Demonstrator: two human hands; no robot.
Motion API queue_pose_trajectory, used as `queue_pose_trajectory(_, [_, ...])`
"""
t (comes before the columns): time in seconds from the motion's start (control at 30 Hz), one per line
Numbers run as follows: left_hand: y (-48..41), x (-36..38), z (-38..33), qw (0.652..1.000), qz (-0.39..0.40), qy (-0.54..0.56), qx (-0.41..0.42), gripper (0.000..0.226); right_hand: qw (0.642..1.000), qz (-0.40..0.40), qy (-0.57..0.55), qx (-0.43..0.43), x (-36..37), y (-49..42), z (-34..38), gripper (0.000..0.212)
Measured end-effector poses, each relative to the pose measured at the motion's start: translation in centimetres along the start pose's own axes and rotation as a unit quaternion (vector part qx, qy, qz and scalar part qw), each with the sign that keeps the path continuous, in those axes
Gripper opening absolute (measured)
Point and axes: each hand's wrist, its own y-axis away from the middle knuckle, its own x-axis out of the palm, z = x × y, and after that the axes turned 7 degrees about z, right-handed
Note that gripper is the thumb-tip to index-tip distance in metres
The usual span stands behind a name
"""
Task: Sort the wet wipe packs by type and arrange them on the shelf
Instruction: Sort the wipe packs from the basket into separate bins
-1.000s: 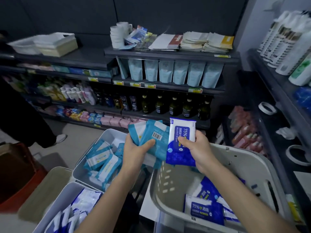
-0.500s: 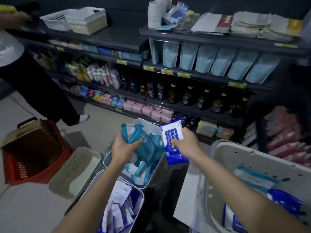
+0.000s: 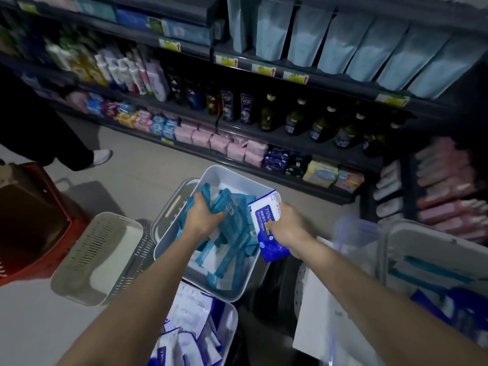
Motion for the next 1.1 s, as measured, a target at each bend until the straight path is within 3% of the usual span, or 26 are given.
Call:
queue_pose_trajectory(0.13, [0.0, 0.8, 1.8, 0.981, 0.055, -0.183, 0.032, 0.085, 1.000, -0.003, -0.025, 0.016, 0.1, -0.1, -0.6, 0.018])
queue_pose_trajectory(0.2, [0.9, 0.9, 1.8, 0.966, 0.049, -0.245, 0.068, 0.085, 0.999, -0.008, -0.039, 0.015, -0.2, 0.1, -0.6, 0.019])
queue_pose_trajectory(0.37, [4.4, 0.4, -0.6, 0.943, 0.040, -0.274, 0.185, 0.059, 0.994, -0.023, -0.108, -0.006, -2.2, 2.7, -0.4, 0.022])
queue_pose_trajectory(0.67, [13.0, 3.3, -8.4, 0.906, 0.035, -0.254, 0.336, 0.049, 0.972, -0.076, -0.199, -0.095, -10.7, 11.6, -4.2, 0.019])
queue_pose_trajectory(0.9, [18.1, 10.7, -15.4, 0.829, 0.077, -0.302, 0.465, 0.042, 0.947, -0.134, -0.282, -0.075, -19.0, 17.3, -13.7, 0.019])
queue_pose_trajectory(1.1, [20.5, 18.1, -19.0, 0.785, 0.129, -0.352, 0.494, 0.031, 0.955, -0.188, -0.230, 0.007, -23.3, 18.5, -23.0, 0.014])
